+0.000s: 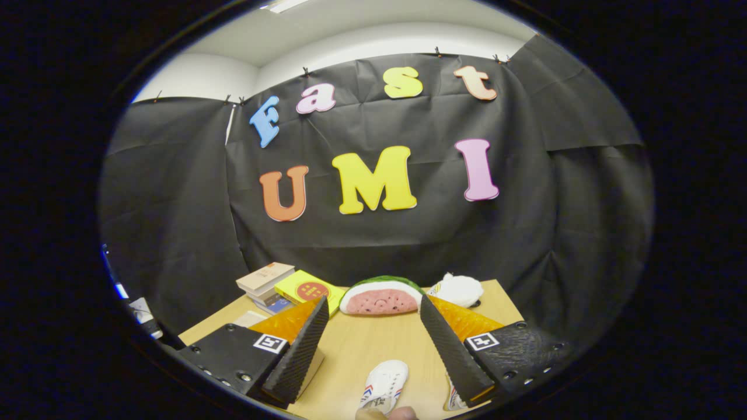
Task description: Open the storage box then place both shoes into the box .Put the left shoe in first, then the right shoe, with the right side of both shoes facing outward in a uniform manner.
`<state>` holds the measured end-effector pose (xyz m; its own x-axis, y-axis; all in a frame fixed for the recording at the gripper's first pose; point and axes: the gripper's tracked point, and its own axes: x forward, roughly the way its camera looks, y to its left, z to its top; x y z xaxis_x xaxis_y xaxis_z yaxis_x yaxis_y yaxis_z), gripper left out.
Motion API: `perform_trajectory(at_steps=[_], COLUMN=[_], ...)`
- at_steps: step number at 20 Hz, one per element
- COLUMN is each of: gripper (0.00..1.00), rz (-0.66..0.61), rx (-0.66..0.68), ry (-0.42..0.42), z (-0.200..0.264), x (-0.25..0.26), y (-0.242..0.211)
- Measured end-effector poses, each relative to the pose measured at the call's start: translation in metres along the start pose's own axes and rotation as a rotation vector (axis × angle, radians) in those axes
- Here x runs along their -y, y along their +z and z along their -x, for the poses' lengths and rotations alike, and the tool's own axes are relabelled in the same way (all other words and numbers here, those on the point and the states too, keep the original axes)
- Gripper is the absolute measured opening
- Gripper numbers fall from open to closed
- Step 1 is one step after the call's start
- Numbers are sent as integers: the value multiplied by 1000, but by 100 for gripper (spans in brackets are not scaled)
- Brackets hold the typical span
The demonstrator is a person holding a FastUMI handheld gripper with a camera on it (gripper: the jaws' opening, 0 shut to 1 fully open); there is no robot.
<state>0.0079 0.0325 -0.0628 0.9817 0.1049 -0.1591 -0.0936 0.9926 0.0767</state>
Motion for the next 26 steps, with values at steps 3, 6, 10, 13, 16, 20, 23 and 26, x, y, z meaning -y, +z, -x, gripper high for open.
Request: perform_trajectory(at_steps=[3, 6, 10, 13, 16, 20, 23, 26], gripper=[95, 95, 95, 95, 96, 95, 95, 95], rz=[-21, -56, -129, -172, -218, -289, -359, -451], rx=[-48, -96, -183, -264, -327, -422, -496, -567], ry=[11, 32, 99, 158, 207, 283, 315, 340], z=[-2, -5, -12, -18, -27, -38, -43, -49], x=[-13, -31, -69, -96, -118, -143, -150, -157], y=[-19, -36, -72, -107, -137, -178, -199, -217])
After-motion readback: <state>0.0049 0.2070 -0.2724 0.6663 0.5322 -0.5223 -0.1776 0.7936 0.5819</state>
